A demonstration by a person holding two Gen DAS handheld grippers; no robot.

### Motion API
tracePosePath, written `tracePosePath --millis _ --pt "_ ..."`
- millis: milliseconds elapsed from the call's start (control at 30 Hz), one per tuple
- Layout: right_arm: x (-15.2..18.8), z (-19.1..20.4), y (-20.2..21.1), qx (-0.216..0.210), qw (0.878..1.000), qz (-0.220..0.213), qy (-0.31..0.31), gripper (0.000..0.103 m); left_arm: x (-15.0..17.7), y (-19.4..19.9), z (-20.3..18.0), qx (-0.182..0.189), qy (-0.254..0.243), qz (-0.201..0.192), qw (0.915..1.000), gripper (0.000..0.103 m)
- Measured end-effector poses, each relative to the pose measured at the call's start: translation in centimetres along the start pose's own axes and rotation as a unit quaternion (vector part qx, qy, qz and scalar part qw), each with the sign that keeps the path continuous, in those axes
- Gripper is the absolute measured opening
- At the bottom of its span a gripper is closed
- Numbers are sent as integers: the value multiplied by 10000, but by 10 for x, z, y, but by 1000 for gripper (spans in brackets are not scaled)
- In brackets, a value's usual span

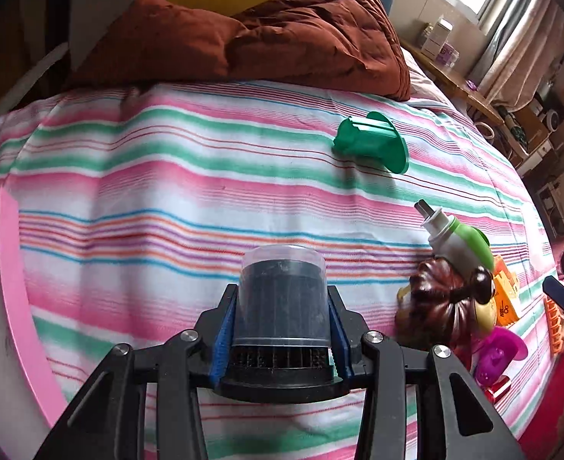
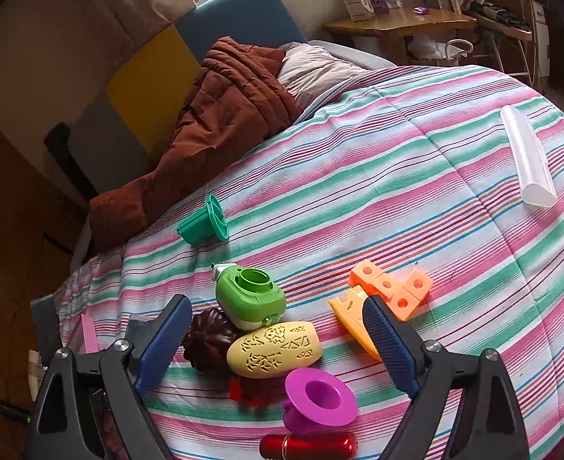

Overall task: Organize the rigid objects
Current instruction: 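Grasp the green flanged spool with the right tool while the left tool lifts the cylinder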

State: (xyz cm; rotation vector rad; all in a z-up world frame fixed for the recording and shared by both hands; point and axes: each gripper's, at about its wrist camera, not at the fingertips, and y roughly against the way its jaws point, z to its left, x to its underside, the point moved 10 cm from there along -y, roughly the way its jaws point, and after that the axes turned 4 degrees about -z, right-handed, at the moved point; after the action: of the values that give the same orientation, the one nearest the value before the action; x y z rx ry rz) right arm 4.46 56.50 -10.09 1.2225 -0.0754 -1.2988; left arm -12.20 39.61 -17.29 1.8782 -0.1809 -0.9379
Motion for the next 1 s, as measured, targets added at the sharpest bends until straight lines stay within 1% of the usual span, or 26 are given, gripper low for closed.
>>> tracePosePath --millis 100,200,267,333,433,567,633,700,733,767,833,900,1000 --pt "7 11 -4 -28 9995 109 286 92 11 8 4 -77 -120 -195 9997 44" --pt "12 33 -9 -163 9968 263 733 92 15 8 1 -205 -304 -254 9990 44" --pt "10 53 -15 -177 9926 298 1166 92 16 9 2 -240 -367 -265 9987 44" --pt "4 74 -26 -216 9866 383 1573 92 15 9 3 -228 -325 -276 9988 44" --pt "-10 95 -55 -126 9788 599 1954 92 11 7 1 -217 -210 -266 9992 44" --pt "-29 116 -109 51 9698 1077 2189 92 11 7 1 -194 -221 -301 9991 44" --pt "-37 120 -137 335 9639 1256 2324 92 11 7 2 -153 -182 -292 9993 44" --pt "-37 123 -165 577 9544 1527 2501 92 11 7 2 -125 -143 -299 9994 44" --pt "-35 121 -179 703 9503 1683 2524 90 11 7 2 -116 -138 -300 9994 44" --pt "-33 119 -189 774 9474 1795 2534 81 10 7 2 -99 -121 -305 9994 44" --pt "-30 115 -202 907 9445 1836 2571 60 10 6 2 -71 -86 -320 9994 44" --pt "-26 115 -201 922 9436 1778 2635 59 10 6 2 -70 -82 -349 9993 44" --pt "-20 126 -178 635 9458 1541 2787 59 10 6 1 -102 -70 -406 9991 44"
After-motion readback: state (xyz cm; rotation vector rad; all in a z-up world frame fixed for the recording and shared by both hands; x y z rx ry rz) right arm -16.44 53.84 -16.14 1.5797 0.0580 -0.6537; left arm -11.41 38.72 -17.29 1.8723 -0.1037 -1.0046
